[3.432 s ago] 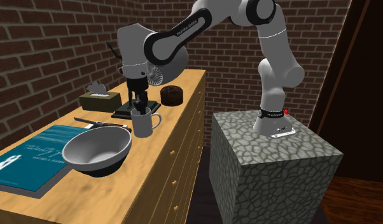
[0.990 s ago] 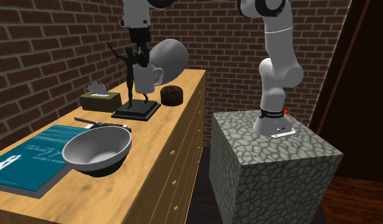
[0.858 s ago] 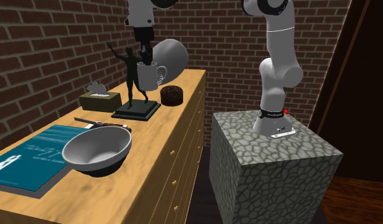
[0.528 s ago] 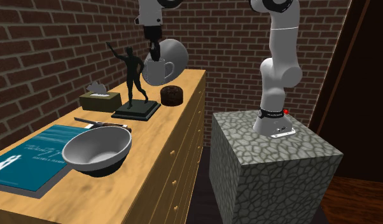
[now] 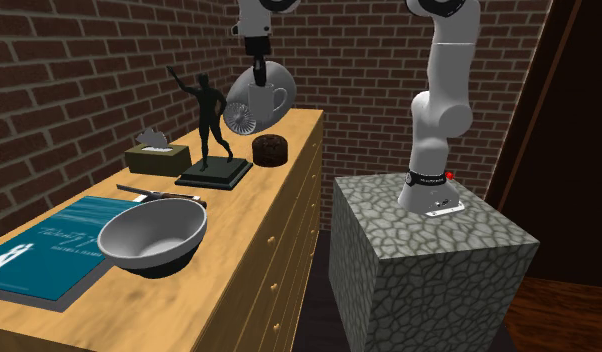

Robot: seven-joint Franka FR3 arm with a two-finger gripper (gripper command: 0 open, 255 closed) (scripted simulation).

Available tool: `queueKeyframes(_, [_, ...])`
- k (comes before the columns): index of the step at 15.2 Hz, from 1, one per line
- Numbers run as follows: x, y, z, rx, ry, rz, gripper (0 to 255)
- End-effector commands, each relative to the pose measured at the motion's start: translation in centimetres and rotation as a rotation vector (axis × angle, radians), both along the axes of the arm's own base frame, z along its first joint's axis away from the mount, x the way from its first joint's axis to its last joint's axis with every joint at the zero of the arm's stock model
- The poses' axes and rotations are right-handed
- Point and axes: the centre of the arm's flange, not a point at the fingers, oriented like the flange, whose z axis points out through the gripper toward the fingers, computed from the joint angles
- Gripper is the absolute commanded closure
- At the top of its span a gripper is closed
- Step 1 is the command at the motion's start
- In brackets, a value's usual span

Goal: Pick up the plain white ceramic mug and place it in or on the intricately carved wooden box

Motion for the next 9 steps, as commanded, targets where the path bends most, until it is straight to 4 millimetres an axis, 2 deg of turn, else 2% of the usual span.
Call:
queueKeyframes(1, [-1.2, -2.3, 0.1, 0.000, 0.000, 0.001, 255])
queueKeyframes(5, [-3.5, -7.1, 0.5, 0.000, 0.000, 0.001, 255])
queueKeyframes(6, [-4.4, -8.9, 0.6, 0.000, 0.000, 0.001, 255])
queueKeyframes(9, [-4.4, -8.9, -0.9, 0.000, 0.000, 0.001, 255])
